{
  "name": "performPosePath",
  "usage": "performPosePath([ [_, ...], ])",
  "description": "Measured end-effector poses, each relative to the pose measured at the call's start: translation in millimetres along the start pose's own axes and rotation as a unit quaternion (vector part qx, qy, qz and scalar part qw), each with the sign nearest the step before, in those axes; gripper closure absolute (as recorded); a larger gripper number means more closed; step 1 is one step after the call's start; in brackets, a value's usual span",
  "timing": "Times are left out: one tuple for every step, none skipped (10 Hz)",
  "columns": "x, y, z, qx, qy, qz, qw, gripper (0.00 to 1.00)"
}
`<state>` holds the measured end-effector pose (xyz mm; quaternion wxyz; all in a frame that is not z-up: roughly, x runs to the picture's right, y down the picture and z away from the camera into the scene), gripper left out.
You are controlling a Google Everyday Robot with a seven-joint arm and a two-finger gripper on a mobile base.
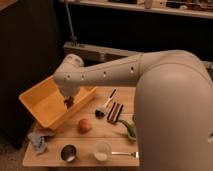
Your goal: Place grapes in tray
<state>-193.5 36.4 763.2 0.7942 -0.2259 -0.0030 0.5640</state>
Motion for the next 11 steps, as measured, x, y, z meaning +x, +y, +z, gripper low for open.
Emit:
performPosePath([
  [6,2,13,-0.01,-0.008,0.0,0.9999,0.57],
  [9,1,22,-0.017,-0.018,0.0,0.9997,0.46],
  [10,1,25,-0.025,-0.028,-0.001,0.9993,0.36],
  [7,5,25,-0.035,-0.041,-0.005,0.9985,0.26],
  [2,8,20,-0.046,-0.055,-0.007,0.9974,0.21],
  [-6,12,11,-0.058,-0.073,-0.008,0.9956,0.2],
  [-14,15,1,-0.069,-0.09,-0.009,0.9935,0.2],
  [-21,18,-8,-0.074,-0.107,-0.01,0.9915,0.2],
  [-24,19,-12,-0.074,-0.124,-0.004,0.9896,0.2],
  [-27,22,-16,-0.076,-0.139,0.001,0.9874,0.2],
  [-28,24,-19,-0.077,-0.149,0.005,0.9858,0.2],
])
